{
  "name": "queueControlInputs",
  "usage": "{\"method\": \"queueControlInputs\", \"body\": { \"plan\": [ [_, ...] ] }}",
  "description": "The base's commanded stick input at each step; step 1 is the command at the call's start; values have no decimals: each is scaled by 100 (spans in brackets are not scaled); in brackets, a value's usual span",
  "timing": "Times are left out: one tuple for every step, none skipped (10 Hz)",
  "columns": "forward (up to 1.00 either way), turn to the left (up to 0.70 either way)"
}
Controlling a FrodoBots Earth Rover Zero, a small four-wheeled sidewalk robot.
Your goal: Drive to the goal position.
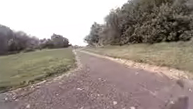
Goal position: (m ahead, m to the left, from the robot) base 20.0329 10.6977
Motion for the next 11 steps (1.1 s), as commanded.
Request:
{"method": "queueControlInputs", "body": {
  "plan": [
    [70,-35],
    [70,-35],
    [70,-35],
    [70,-35],
    [70,-35],
    [70,-22],
    [70,-13],
    [70,-5],
    [70,0],
    [70,0],
    [70,0]
  ]
}}
